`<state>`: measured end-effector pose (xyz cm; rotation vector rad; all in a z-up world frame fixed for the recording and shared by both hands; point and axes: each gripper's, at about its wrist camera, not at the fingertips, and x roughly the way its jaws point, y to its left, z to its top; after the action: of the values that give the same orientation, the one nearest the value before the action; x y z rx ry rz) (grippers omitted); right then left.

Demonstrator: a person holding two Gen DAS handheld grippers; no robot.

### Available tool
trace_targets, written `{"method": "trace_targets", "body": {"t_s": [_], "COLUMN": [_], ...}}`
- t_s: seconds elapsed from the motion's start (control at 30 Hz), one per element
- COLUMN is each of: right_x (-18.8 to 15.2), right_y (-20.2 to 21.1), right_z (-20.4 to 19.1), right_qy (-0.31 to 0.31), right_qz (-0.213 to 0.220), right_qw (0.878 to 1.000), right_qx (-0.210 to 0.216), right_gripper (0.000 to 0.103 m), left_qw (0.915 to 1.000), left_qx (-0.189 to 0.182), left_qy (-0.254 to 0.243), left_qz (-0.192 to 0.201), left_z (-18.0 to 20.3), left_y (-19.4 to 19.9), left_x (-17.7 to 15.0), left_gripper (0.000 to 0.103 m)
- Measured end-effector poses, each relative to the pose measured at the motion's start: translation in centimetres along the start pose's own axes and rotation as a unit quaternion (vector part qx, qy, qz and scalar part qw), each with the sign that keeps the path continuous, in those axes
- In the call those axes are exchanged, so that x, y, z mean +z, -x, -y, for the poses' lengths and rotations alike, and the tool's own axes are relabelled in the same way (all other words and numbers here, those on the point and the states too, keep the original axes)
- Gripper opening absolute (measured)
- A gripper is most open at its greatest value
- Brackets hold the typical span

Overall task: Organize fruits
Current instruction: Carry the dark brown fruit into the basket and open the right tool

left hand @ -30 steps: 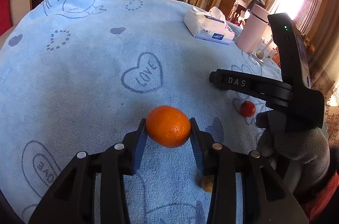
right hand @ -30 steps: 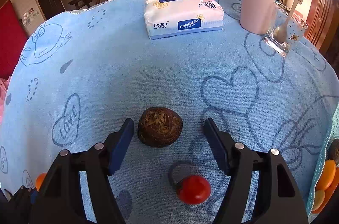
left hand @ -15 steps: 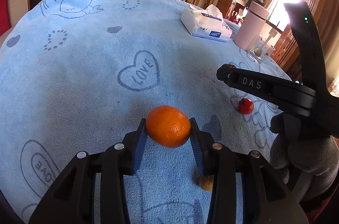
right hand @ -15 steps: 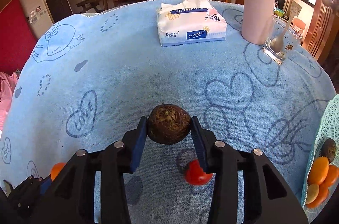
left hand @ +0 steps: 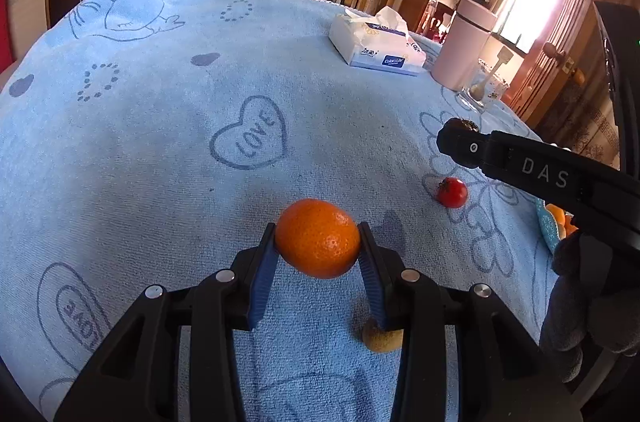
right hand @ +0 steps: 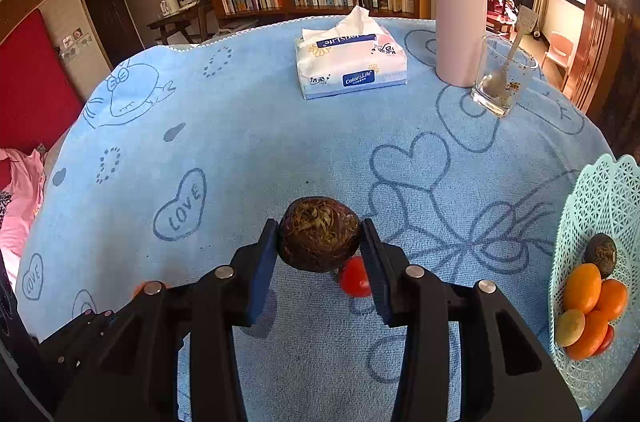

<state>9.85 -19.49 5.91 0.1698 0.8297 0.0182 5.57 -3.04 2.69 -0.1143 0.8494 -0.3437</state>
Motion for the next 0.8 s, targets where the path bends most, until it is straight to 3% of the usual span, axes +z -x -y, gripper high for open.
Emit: {"method": "trace_targets", "body": {"t_s": [0.37,0.8], "right_x": [-1.6,-3.2], "right_y": [2.1,6.1], "right_z": [3.5,10.8], "right_qy": [-0.038,-0.116], "right_qz": [0.007,0.035], "right_qw": [0.999,0.99], "right_qx": [-0.018,-0.076], "right_gripper": [0.043,0.043], "left_qw": [0.9998,0.9996], "left_qx": [-0.008,-0.012], "left_qy": [-0.016,-0.025], "left_qz": [0.003,0.001], "left_z": [1.1,1.6], "left_y": [0.4,0.5], "left_x": [-0.3,-0.6], "left_gripper": [0.04,0.04]}}
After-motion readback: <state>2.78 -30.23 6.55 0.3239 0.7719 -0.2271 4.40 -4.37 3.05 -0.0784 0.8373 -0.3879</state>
